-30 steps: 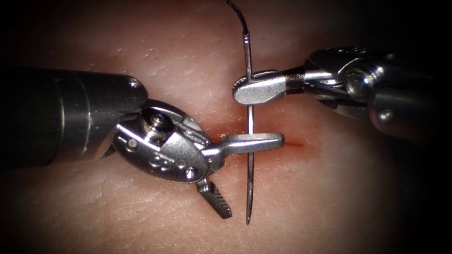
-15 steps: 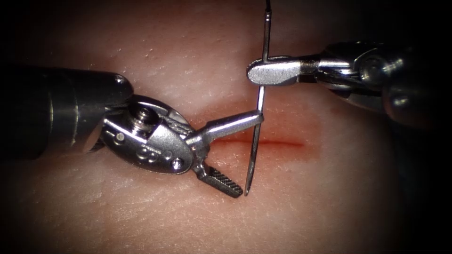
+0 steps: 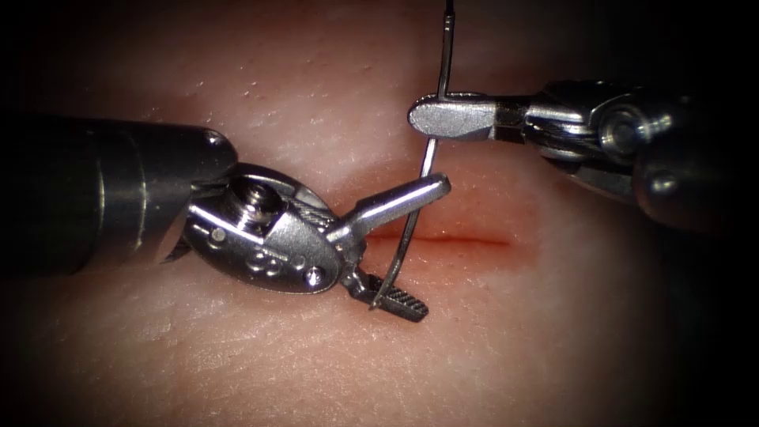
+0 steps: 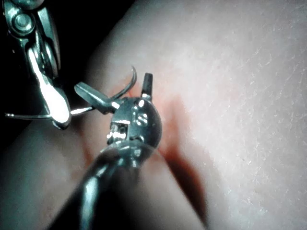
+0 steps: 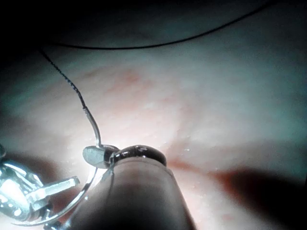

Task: Wound Closure
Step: Pass the needle back to the left to readjust grip

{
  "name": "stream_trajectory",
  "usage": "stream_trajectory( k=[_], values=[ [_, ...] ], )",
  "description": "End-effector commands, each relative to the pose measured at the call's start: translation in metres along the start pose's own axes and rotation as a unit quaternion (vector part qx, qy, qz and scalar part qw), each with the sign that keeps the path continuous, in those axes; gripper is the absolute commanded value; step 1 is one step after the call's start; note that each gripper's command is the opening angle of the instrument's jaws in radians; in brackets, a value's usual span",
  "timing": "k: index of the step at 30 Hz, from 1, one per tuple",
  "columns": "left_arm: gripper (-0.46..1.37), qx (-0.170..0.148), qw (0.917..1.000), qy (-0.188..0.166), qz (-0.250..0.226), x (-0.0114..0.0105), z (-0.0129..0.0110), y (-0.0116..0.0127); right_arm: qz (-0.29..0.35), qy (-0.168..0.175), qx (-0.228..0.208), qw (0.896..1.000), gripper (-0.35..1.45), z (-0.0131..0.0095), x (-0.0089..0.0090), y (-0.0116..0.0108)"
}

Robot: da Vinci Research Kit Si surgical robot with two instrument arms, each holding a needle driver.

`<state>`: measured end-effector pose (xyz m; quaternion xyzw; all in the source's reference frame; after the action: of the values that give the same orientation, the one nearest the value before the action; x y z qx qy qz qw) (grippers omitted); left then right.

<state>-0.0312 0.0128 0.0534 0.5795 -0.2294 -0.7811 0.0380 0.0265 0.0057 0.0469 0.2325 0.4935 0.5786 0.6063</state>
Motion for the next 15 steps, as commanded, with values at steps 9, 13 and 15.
stream_trajectory(
  k=[9, 13, 15],
  values=[
    [-0.35, -0.002, 0.9993, -0.012, 0.035, 0.0005, -0.0002, -0.0001, -0.006, -0.005, -0.006, 1.0, -0.35, 0.0, -0.0001, 0.0002],
    [-0.35, -0.01, 0.9991, -0.013, 0.04, 0.0002, -0.0002, -0.0005, -0.006, -0.007, -0.003, 1.0, -0.35, 0.0, -0.0001, 0.0002],
    [-0.35, -0.011, 0.999, -0.012, 0.042, 0.0001, -0.0003, -0.0007, -0.006, -0.007, -0.003, 1.0, -0.35, 0.0, -0.0001, 0.0002]
  ],
)
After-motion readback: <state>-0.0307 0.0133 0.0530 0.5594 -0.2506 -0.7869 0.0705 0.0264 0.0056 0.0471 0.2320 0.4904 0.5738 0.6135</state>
